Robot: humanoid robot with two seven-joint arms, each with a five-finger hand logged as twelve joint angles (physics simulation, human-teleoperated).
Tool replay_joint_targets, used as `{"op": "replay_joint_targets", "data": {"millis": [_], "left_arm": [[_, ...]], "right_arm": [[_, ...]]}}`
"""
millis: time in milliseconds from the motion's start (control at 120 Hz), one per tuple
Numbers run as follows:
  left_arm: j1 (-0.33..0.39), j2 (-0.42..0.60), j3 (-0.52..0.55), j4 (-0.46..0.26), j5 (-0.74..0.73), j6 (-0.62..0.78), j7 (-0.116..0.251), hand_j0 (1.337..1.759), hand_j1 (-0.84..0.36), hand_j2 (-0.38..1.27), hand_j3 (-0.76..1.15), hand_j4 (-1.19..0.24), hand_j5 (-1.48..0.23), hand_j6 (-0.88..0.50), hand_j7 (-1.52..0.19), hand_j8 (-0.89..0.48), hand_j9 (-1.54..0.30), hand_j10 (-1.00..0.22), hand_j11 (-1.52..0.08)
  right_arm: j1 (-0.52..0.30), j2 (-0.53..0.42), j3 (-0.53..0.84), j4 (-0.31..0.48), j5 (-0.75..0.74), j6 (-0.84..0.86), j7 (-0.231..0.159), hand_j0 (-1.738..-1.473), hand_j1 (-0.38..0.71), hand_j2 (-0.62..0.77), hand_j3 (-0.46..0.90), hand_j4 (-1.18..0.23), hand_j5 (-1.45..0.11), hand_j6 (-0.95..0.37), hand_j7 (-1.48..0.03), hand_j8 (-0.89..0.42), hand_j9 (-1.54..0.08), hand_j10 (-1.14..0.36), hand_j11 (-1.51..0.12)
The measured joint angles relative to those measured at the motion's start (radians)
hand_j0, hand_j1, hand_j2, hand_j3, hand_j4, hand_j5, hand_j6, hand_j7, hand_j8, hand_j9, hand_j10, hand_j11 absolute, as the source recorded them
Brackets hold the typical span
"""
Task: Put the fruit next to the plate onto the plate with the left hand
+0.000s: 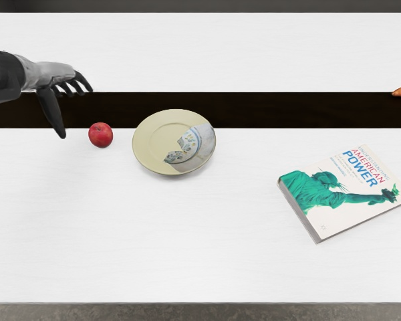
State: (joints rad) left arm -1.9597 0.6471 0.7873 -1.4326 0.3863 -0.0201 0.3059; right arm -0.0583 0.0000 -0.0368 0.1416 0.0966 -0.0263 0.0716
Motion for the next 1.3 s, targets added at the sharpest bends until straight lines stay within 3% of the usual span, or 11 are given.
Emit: {"op": "replay_joint_targets", "data": {"millis": [167,317,625,1300], "left_arm": [[-0.021,-0.104,0.127,0.001,-0.050,0.131,0.008,1.658,0.05,0.05,0.00,-0.25,-0.32,-0.25,-0.32,-0.25,-0.32,-0.25,-0.32],[-0.012,-0.187,0.168,0.005,-0.027,0.222,0.011,1.658,0.05,0.05,0.00,-0.25,-0.32,-0.25,-0.32,-0.25,-0.32,-0.25,-0.32],[0.066,-0.328,0.180,0.070,-0.005,0.254,0.026,1.658,0.05,0.05,0.00,-0.25,-0.32,-0.25,-0.32,-0.25,-0.32,-0.25,-0.32],[0.222,-0.479,0.175,0.275,-0.019,0.302,0.025,1.658,0.05,0.05,0.00,-0.25,-0.32,-0.25,-0.32,-0.25,-0.32,-0.25,-0.32]], "right_arm": [[0.000,0.000,0.000,0.000,0.000,0.000,0.000,-1.658,-0.31,-0.01,0.00,-0.03,-0.04,-0.03,-0.04,-0.03,-0.04,-0.03,-0.04],[0.000,0.000,0.000,0.000,0.000,0.000,0.000,-1.658,-0.31,-0.01,0.00,-0.03,-0.04,-0.03,-0.04,-0.03,-0.04,-0.03,-0.04],[0.000,0.000,0.000,0.000,0.000,0.000,0.000,-1.658,-0.31,-0.01,0.00,-0.03,-0.04,-0.03,-0.04,-0.03,-0.04,-0.03,-0.04],[0.000,0.000,0.000,0.000,0.000,0.000,0.000,-1.658,-0.31,-0.01,0.00,-0.03,-0.04,-0.03,-0.04,-0.03,-0.04,-0.03,-0.04]]}}
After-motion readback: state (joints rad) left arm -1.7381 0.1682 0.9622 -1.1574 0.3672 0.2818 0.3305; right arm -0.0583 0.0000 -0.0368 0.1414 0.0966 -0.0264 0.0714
